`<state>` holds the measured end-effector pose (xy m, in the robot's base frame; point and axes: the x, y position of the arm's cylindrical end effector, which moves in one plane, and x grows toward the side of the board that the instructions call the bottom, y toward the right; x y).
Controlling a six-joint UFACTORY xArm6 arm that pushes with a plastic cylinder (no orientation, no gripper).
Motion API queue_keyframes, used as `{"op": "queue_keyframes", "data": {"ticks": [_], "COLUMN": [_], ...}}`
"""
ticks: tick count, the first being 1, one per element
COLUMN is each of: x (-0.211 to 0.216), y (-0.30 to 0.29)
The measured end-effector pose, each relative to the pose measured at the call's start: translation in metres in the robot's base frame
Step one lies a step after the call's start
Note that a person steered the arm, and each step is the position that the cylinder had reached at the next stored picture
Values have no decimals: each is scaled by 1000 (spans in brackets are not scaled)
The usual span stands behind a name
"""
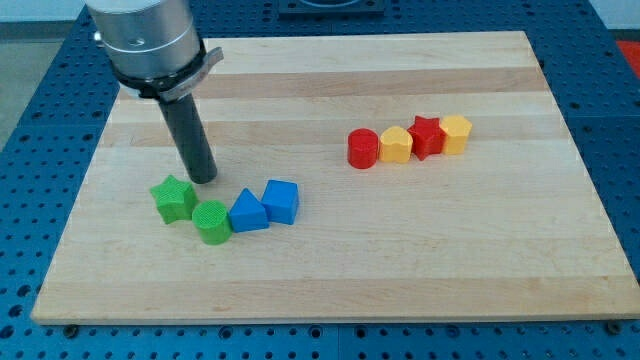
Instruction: Move blue cube from blue triangle
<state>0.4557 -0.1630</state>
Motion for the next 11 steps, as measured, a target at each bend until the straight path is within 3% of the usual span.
{"op": "queue_keyframes", "data": {"ticks": [3,4,6,9,11], "x": [25,10,6,32,12], "y": [-20,-11,66,77,90]}}
